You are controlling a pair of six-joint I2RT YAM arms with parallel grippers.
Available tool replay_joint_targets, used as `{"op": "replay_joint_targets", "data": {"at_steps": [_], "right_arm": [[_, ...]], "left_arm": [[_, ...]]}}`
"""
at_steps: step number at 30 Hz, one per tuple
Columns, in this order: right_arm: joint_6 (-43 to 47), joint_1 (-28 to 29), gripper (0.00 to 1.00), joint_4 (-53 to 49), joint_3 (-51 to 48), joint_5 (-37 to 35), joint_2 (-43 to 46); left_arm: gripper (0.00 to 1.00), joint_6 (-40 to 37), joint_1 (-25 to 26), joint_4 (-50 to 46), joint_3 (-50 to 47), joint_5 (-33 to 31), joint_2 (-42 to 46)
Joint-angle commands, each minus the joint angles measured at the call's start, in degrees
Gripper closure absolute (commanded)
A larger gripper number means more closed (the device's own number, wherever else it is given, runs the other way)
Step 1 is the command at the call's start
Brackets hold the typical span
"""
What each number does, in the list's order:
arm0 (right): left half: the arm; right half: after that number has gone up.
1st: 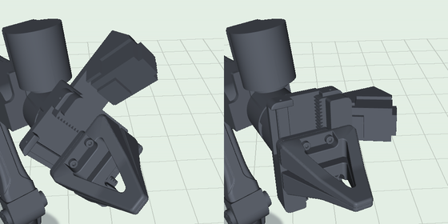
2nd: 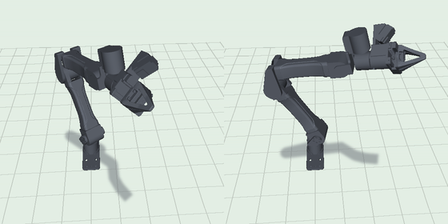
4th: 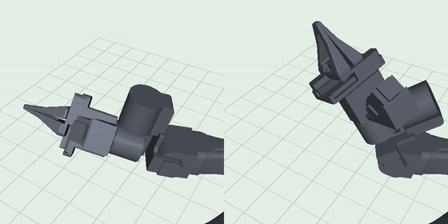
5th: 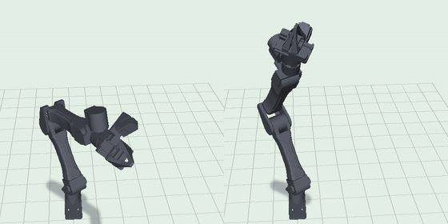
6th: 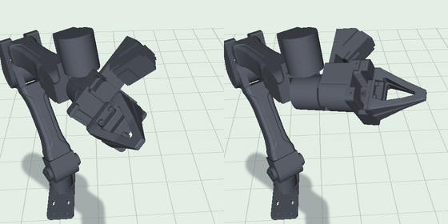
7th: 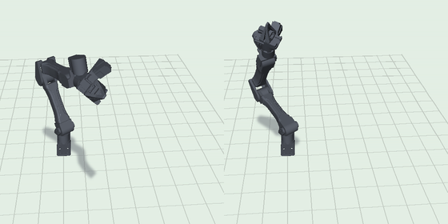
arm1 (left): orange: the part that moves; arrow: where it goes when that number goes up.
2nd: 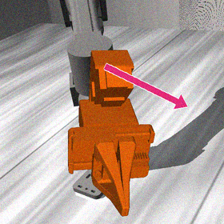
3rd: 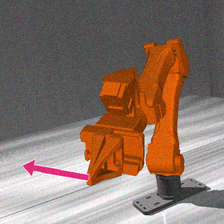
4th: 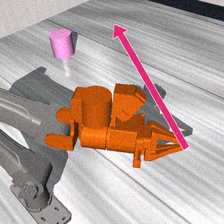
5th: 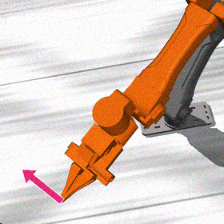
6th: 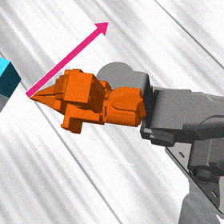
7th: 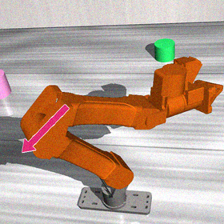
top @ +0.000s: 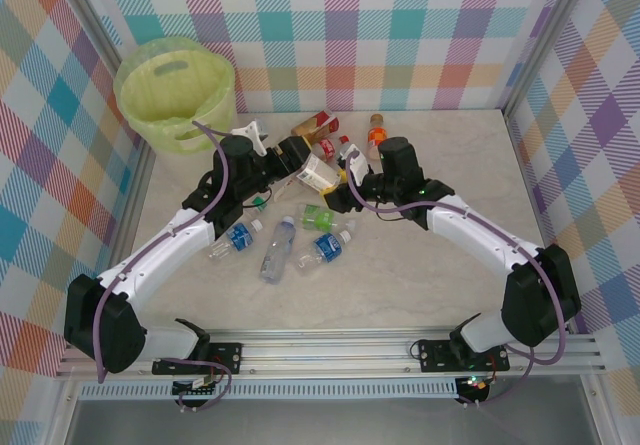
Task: Put the plastic bottles in the bin
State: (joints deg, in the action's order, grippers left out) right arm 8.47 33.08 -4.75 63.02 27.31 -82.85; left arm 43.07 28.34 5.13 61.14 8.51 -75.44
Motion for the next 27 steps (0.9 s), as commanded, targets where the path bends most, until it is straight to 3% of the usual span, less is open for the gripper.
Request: {"op": "replay_joint_targets", "data": {"at_steps": [1,5,13,14,20,24,27], "right_arm": [[1.12,0.75,0.35,0.10,2.39,4.00,1.79],[1.77,0.75,0.17,-0.37,1.03,0.52,5.02],[-1.45,0.76,0.05,1.54,-0.29,-6.91,10.32],[-2.10,0.76,0.00,2.46,-0.72,-8.84,10.82],[-9.50,0.76,0.00,7.34,-2.81,-22.63,11.66],[-16.30,0.67,0.00,0.91,0.30,-34.89,9.81],[-16.64,0.67,0.00,-0.46,0.86,-37.64,9.47]], "left_arm": [[0.42,-1.80,-0.04,0.45,-0.68,-2.06,-0.58],[0.45,-2.54,-0.21,-0.55,-0.16,-2.19,-0.69],[0.48,-4.26,-1.00,-1.64,1.60,-1.76,-1.29],[0.48,-4.37,-1.22,-2.03,2.05,-1.70,-1.51],[0.48,-6.43,-2.88,-5.51,5.77,-1.66,-2.80],[0.49,-9.71,-4.44,-8.59,10.36,-0.74,-3.03],[0.49,-13.87,-5.55,-12.85,15.86,-1.32,-3.46]]}}
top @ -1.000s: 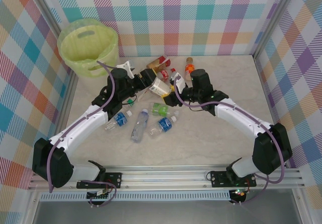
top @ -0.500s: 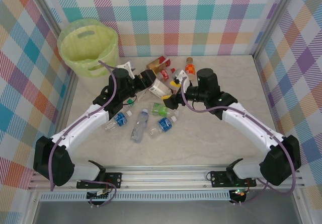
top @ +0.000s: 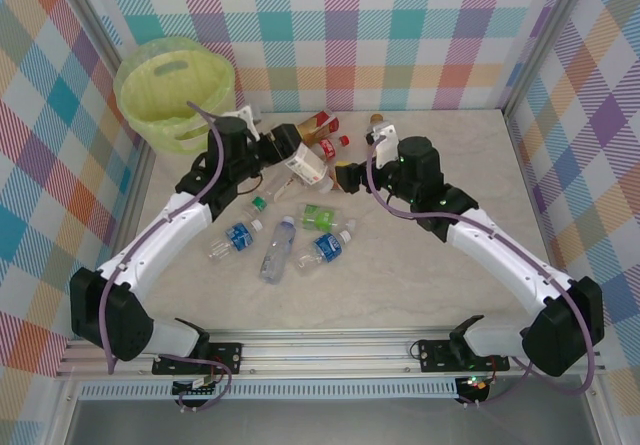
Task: Put the plastic bottles in the bin
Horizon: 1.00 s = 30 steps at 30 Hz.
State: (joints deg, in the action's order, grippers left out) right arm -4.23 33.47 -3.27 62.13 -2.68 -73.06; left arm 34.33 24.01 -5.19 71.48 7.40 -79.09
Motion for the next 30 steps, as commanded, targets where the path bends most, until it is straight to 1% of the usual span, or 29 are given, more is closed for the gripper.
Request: {"op": "replay_joint_targets", "data": {"at_steps": [1,3,5,7,9,11,13,16,19,21,23,26,30], "right_arm": [[-4.03,0.28,0.00,-0.93,0.92,-7.62,0.07],[-3.95,0.28,0.00,0.92,-0.36,-7.18,0.93],[-3.90,0.28,0.00,1.82,-1.03,-7.04,1.53],[-4.54,0.28,0.00,1.75,-1.06,-7.17,1.85],[-4.82,0.28,0.00,1.32,-0.79,-6.89,1.84],[-5.24,0.28,0.00,0.83,-0.44,-7.42,1.70],[-5.77,0.28,0.00,0.28,-0.08,-9.16,1.49],[-6.25,0.24,0.00,0.35,-0.42,-10.26,1.68],[-6.57,0.27,0.00,0.97,-1.13,-9.00,2.25],[-6.83,0.27,0.00,1.18,-1.47,-8.35,2.63],[-7.09,0.23,0.00,1.25,-1.75,-8.47,2.94],[-7.18,0.25,0.00,1.01,-1.79,-8.34,3.38],[-7.20,0.23,0.00,1.05,-2.07,-7.85,4.19]], "left_arm": [[0.50,-6.61,-1.48,-4.02,7.67,-0.74,-0.17],[0.51,-7.60,-2.01,-5.20,10.52,-1.90,-0.14],[0.51,-7.91,-2.46,-2.21,11.26,-1.45,0.69],[0.51,-9.09,-2.55,0.40,12.24,-2.31,1.28],[0.51,-12.07,-2.63,-0.11,15.09,-3.90,0.84],[0.51,-16.73,-2.74,-1.62,18.57,-7.49,0.11],[0.52,-22.10,-2.98,-1.74,21.53,-12.92,-0.36],[0.52,-29.42,-3.70,0.23,23.79,-19.80,-0.72],[0.52,-35.24,-5.21,2.73,24.40,-26.02,-1.02],[0.52,-37.72,-7.20,3.77,24.58,-29.65,-1.46],[0.52,-38.36,-10.43,3.79,24.88,-31.60,-2.01],[0.51,-38.38,-15.52,4.26,24.50,-33.07,-3.19],[0.51,-38.50,-21.34,6.64,22.07,-33.07,-4.23]]}}
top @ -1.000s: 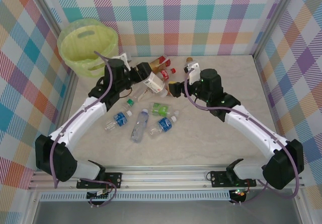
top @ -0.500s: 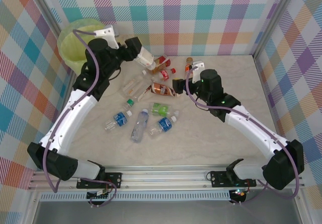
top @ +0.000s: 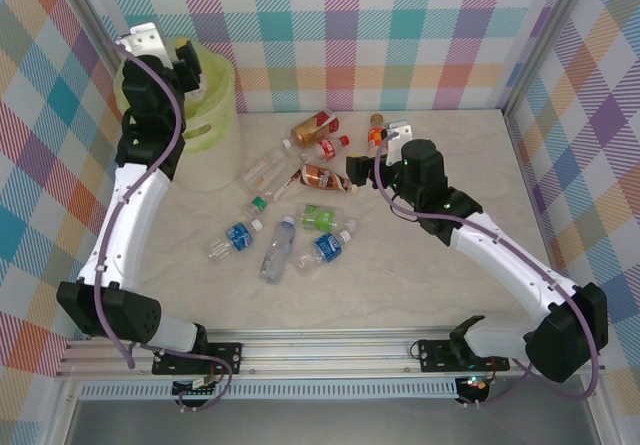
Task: Put the plastic bottles in the bin
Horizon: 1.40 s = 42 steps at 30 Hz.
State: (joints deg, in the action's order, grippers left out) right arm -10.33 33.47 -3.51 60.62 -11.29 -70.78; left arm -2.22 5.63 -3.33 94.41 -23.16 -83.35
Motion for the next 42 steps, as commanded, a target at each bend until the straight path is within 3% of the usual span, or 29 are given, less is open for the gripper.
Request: {"op": "replay_joint_targets", "data": {"at_steps": [1,8,15,23,28,38,42], "right_arm": [[-1.03,0.23,0.00,1.79,-0.99,0.75,2.19],[-0.74,0.27,0.00,2.73,-1.82,2.83,2.75],[-0.82,0.27,0.00,2.77,-1.82,5.06,2.58],[-0.92,0.27,0.00,0.84,-1.43,4.96,2.76],[-1.01,0.28,0.00,0.15,-1.87,3.92,3.27],[-1.05,0.27,0.00,0.26,-2.74,0.79,3.16],[-2.94,0.25,0.00,1.49,-4.01,-1.42,2.71]], "left_arm": [[0.51,-2.01,-4.32,5.78,-1.80,-2.21,-0.13],[0.49,-7.44,-9.75,3.11,-1.66,0.51,-4.94],[0.42,-7.75,-13.11,-1.50,-0.99,2.61,-10.65],[0.00,-2.29,-13.67,-11.17,8.62,6.02,-16.51],[0.00,-0.09,-13.21,-15.70,12.42,19.24,-16.59],[0.00,0.38,-5.26,-19.15,14.52,27.03,-12.10],[0.00,-0.13,-0.27,-22.24,15.84,27.27,-9.96]]}}
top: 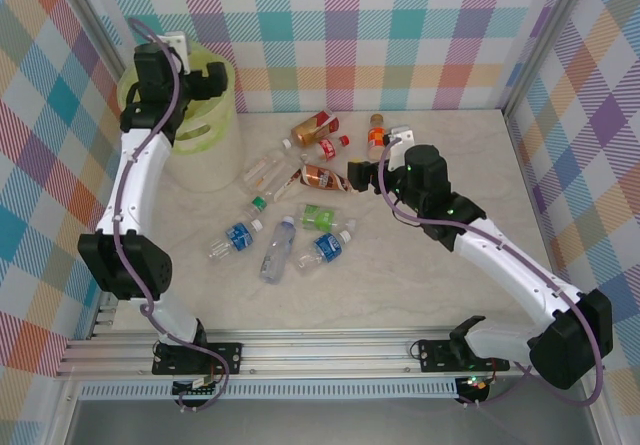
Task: Put the plastic bottles in the bin
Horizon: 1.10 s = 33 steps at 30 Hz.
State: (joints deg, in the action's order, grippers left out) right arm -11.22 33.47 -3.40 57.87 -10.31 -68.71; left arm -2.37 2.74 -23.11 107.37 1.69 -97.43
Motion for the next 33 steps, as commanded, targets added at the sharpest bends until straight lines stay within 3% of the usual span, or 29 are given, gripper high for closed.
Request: {"op": "replay_joint_targets", "data": {"at_steps": [1,7,11,16,21,27,33], "right_arm": [[-2.98,0.28,0.00,2.09,-1.84,-2.97,0.68],[-9.43,0.28,0.00,4.95,-6.54,-6.60,0.35],[-12.69,0.23,0.00,3.86,-7.73,-8.32,-0.11],[-15.46,0.21,0.00,0.05,-7.71,-11.12,-0.11],[-16.33,0.19,0.00,-2.68,-7.94,-11.38,-0.11],[-20.44,0.19,0.00,-3.64,-8.38,-8.82,-1.25],[-23.43,0.19,0.00,-5.82,-9.75,-7.75,-0.53]], "left_arm": [[0.00,-0.17,4.01,-3.31,3.19,2.08,4.58],[0.00,0.85,9.64,-3.91,-0.35,-0.14,9.79],[0.00,7.84,10.01,0.91,-10.36,-2.67,16.46],[0.00,14.29,10.95,-5.28,-17.17,3.32,21.12],[0.00,19.85,14.98,-9.87,-27.82,-0.17,26.18],[0.00,27.38,17.96,-7.28,-43.46,2.36,28.95],[0.00,27.79,20.51,-6.46,-53.20,6.63,28.01]]}}
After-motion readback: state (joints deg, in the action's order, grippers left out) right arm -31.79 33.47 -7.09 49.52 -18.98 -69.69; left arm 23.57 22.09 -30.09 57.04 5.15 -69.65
